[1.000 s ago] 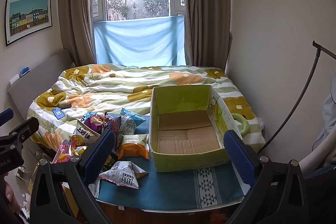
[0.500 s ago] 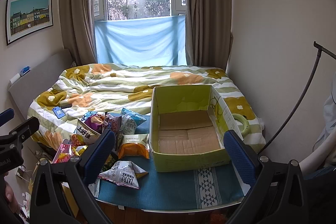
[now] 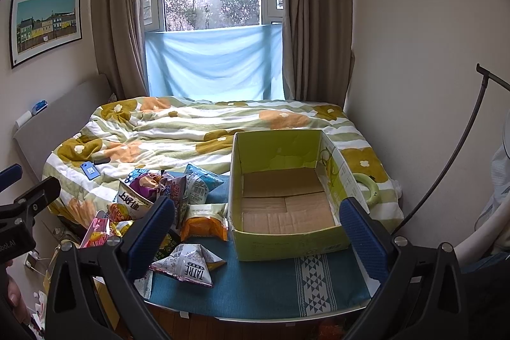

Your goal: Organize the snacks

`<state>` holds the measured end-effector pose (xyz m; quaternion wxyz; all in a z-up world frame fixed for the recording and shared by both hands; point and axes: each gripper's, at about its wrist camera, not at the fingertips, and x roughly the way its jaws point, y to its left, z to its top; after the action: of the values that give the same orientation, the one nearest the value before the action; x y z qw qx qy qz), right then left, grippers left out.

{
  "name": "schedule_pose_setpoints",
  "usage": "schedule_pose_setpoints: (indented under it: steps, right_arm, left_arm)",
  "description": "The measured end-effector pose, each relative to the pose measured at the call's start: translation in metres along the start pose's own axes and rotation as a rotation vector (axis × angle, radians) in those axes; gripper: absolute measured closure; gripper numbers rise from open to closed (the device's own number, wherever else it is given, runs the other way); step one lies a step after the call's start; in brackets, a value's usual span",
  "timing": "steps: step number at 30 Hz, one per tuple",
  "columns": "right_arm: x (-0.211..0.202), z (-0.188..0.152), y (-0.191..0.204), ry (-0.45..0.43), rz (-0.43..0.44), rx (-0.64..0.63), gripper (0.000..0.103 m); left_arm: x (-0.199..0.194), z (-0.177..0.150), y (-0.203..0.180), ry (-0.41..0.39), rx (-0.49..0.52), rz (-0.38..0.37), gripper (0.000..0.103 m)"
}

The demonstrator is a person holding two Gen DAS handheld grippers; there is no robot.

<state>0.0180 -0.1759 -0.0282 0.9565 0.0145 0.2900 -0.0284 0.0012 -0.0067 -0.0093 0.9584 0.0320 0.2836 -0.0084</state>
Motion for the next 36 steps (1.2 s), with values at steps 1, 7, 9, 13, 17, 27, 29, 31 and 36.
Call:
schedule_pose_setpoints:
  steps: [1, 7, 9, 13, 17, 27, 29, 31, 36]
  right_arm:
    - [0.0, 0.0, 0.0, 0.001, 0.0, 0.0, 0.0]
    - [0.002, 0.0, 0.005, 0.009, 0.003, -0.008, 0.0]
    - [0.003, 0.001, 0.007, 0.011, 0.009, -0.014, 0.0]
    - [0.001, 0.001, 0.005, 0.009, 0.02, -0.019, 0.0]
    - [0.0, 0.001, 0.004, 0.008, 0.021, -0.019, 0.0]
    - [0.004, 0.001, 0.001, 0.032, 0.026, -0.03, 0.0]
    - [0.008, 0.001, 0.0, 0.048, 0.033, -0.038, 0.0]
    - [0.013, -0.001, -0.002, 0.064, 0.044, -0.047, 0.0]
    - [0.033, -0.01, -0.015, 0.1, 0.095, -0.073, 0.0]
  left_arm:
    - [0.0, -0.001, -0.001, 0.002, -0.002, 0.001, 0.0]
    - [-0.004, -0.004, 0.001, 0.012, -0.026, 0.011, 0.0]
    - [-0.006, -0.004, 0.002, 0.012, -0.034, 0.015, 0.0]
    - [-0.01, -0.004, 0.001, 0.012, -0.042, 0.015, 0.0]
    - [-0.011, -0.004, 0.002, 0.009, -0.044, 0.012, 0.0]
    - [-0.006, -0.002, 0.0, 0.057, -0.097, 0.022, 0.0]
    - [-0.002, -0.005, 0.002, 0.071, -0.12, 0.024, 0.0]
    - [0.002, -0.01, 0.003, 0.082, -0.137, 0.033, 0.0]
    - [0.017, -0.033, 0.007, 0.146, -0.16, 0.068, 0.0]
